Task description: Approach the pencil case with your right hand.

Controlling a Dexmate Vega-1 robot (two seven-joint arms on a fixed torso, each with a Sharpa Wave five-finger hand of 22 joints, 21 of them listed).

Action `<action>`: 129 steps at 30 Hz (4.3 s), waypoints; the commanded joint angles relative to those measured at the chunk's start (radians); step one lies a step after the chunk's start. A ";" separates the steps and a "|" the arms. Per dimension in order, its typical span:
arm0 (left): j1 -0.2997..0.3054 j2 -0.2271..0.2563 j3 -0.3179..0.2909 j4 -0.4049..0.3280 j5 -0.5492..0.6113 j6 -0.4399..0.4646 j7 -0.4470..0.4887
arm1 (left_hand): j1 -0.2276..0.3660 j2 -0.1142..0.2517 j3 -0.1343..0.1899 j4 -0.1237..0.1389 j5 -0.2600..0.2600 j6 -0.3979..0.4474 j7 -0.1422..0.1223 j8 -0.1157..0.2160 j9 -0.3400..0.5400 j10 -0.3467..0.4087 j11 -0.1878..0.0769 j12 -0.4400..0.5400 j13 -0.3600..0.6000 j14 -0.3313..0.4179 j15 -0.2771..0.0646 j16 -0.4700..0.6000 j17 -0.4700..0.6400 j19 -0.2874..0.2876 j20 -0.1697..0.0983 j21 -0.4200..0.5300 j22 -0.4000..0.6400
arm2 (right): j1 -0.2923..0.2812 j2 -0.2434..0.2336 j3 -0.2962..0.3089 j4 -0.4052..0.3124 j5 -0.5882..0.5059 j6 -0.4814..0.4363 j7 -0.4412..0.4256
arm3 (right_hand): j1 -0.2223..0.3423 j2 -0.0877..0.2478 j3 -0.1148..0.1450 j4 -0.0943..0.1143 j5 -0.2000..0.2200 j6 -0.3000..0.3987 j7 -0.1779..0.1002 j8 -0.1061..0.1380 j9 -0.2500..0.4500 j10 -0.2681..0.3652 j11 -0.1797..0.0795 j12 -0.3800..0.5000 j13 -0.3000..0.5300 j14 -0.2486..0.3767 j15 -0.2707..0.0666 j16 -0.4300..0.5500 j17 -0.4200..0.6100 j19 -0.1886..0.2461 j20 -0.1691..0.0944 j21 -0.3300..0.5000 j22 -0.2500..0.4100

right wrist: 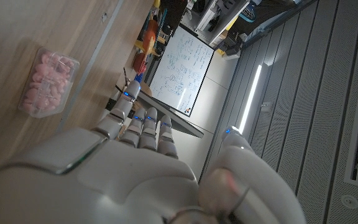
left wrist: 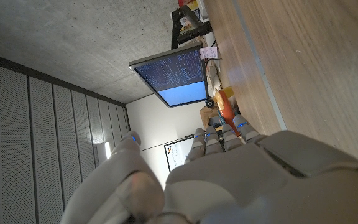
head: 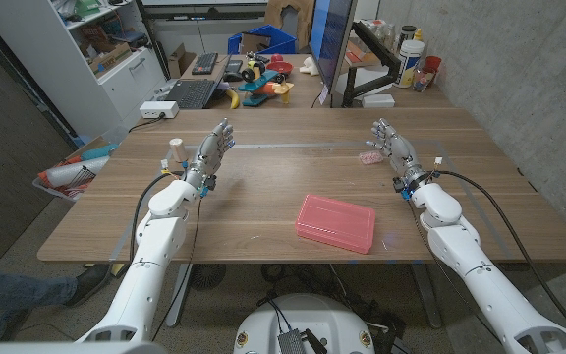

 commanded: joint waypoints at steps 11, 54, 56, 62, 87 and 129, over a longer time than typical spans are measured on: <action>-0.016 -0.003 0.010 0.004 0.015 0.012 0.006 | 0.010 0.007 -0.001 -0.006 -0.001 -0.001 -0.002 0.003 0.004 0.005 -0.004 -0.008 0.000 -0.006 0.001 -0.002 0.003 -0.053 0.003 -0.011 0.004 | 0.003 0.010 0.008 0.033 -0.018 0.094 0.011 | -0.015 -0.003 -0.010 0.004 0.014 0.008 -0.013 0.006 0.002 0.023 -0.002 -0.003 -0.001 0.016 0.000 0.002 -0.005 0.021 0.000 -0.010 0.001; 0.001 0.012 0.011 -0.038 0.024 0.046 0.004 | 0.009 0.012 -0.004 -0.011 -0.005 0.000 -0.004 0.003 0.004 0.008 -0.005 -0.017 -0.003 -0.010 0.001 -0.005 0.003 -0.049 0.007 -0.034 0.005 | -0.045 0.021 0.031 0.015 -0.016 0.224 0.026 | -0.027 0.000 -0.019 0.007 0.028 0.003 -0.032 0.002 0.002 0.050 -0.010 -0.014 -0.007 0.042 -0.008 -0.001 -0.021 0.037 0.005 -0.040 0.002; 0.002 0.014 0.011 -0.044 0.024 0.049 0.004 | 0.009 0.013 -0.004 -0.012 -0.005 0.000 -0.004 0.003 0.004 0.009 -0.004 -0.017 -0.003 -0.009 0.001 -0.005 0.003 -0.049 0.006 -0.034 0.005 | -0.048 0.022 0.033 0.013 -0.018 0.226 0.023 | -0.027 0.000 -0.019 0.007 0.029 0.004 -0.034 0.002 0.002 0.052 -0.009 -0.014 -0.007 0.043 -0.008 -0.002 -0.022 0.039 0.005 -0.042 0.002; 0.009 0.016 0.012 -0.058 0.025 0.055 0.007 | 0.009 0.013 -0.005 -0.012 -0.005 0.000 -0.004 0.003 0.004 0.009 -0.006 -0.018 -0.003 -0.009 0.000 -0.005 0.003 -0.049 0.006 -0.037 0.005 | -0.054 0.021 0.037 0.007 -0.020 0.246 0.026 | -0.028 0.000 -0.020 0.006 0.031 0.008 -0.037 0.003 0.002 0.059 -0.009 -0.015 -0.007 0.051 -0.010 -0.001 -0.024 0.042 0.007 -0.046 0.002; 0.017 0.020 0.017 -0.069 0.025 0.059 0.009 | 0.008 0.016 -0.007 -0.015 -0.007 0.006 -0.008 0.004 0.004 0.015 -0.006 -0.021 -0.004 -0.009 -0.001 -0.005 0.003 -0.045 0.009 -0.050 0.005 | -0.073 0.001 0.041 -0.020 -0.060 0.289 0.036 | -0.008 0.010 -0.014 -0.008 0.040 0.044 -0.077 0.015 0.002 0.068 -0.014 -0.028 -0.009 0.057 -0.010 -0.012 -0.040 0.048 0.015 -0.074 0.002; 0.017 0.023 0.015 -0.068 0.028 0.068 0.008 | 0.006 0.020 -0.010 -0.019 -0.009 0.014 -0.005 0.005 0.004 0.019 -0.010 -0.026 -0.004 -0.007 -0.003 -0.005 0.003 -0.039 0.009 -0.067 0.006 | -0.094 0.005 0.042 -0.055 -0.105 0.383 0.030 | -0.001 0.022 -0.013 -0.020 0.048 0.109 -0.098 0.026 0.001 0.124 -0.059 -0.039 -0.010 0.105 -0.045 -0.016 -0.060 0.073 0.006 -0.122 0.003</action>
